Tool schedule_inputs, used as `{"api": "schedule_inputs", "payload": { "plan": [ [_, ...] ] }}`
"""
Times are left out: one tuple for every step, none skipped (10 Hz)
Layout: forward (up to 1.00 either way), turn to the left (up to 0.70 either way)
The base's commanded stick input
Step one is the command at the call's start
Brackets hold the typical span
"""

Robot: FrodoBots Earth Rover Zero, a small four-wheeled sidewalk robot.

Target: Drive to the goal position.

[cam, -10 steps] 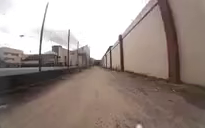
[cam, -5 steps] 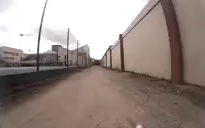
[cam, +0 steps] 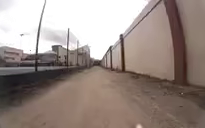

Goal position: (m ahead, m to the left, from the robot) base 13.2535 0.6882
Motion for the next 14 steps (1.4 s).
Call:
{"api": "schedule_inputs", "payload": {
  "plan": [
    [0.30, 0.00],
    [0.30, 0.00],
    [0.30, 0.00],
    [0.30, 0.00],
    [0.30, 0.00],
    [0.30, 0.00],
    [0.30, 0.00],
    [0.30, 0.00],
    [0.30, 0.00],
    [0.30, 0.00],
    [0.30, 0.00],
    [0.30, 0.00],
    [0.30, 0.00],
    [0.30, 0.00]
  ]
}}
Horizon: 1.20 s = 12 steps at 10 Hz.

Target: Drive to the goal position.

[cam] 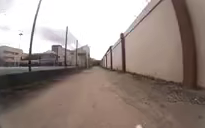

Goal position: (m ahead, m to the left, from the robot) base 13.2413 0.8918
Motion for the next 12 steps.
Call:
{"api": "schedule_inputs", "payload": {
  "plan": [
    [0.30, 0.00],
    [0.30, 0.00],
    [0.30, 0.00],
    [0.30, 0.00],
    [0.30, 0.00],
    [0.30, 0.00],
    [0.30, 0.00],
    [0.30, 0.00],
    [0.30, 0.00],
    [0.30, 0.00],
    [0.30, 0.00],
    [0.30, 0.00]
  ]
}}
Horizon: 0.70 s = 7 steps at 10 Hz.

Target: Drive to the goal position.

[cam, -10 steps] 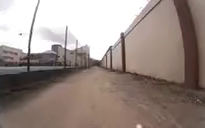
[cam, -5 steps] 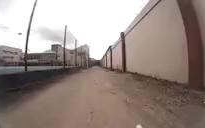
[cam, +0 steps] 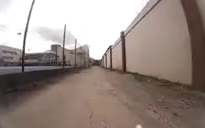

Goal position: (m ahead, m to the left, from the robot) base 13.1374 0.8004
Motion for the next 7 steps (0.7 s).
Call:
{"api": "schedule_inputs", "payload": {
  "plan": [
    [0.30, 0.00],
    [0.30, 0.00],
    [0.30, 0.00],
    [0.30, 0.00],
    [0.30, 0.00],
    [0.30, 0.00],
    [0.30, 0.00]
  ]
}}
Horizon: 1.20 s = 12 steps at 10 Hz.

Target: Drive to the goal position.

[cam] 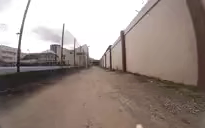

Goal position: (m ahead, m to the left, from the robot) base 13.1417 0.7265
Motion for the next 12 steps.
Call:
{"api": "schedule_inputs", "payload": {
  "plan": [
    [0.30, 0.00],
    [0.30, 0.00],
    [0.30, 0.00],
    [0.30, 0.00],
    [0.30, 0.00],
    [0.30, 0.00],
    [0.30, 0.00],
    [0.30, 0.00],
    [0.30, 0.00],
    [0.30, 0.00],
    [0.30, 0.00],
    [0.30, 0.00]
  ]
}}
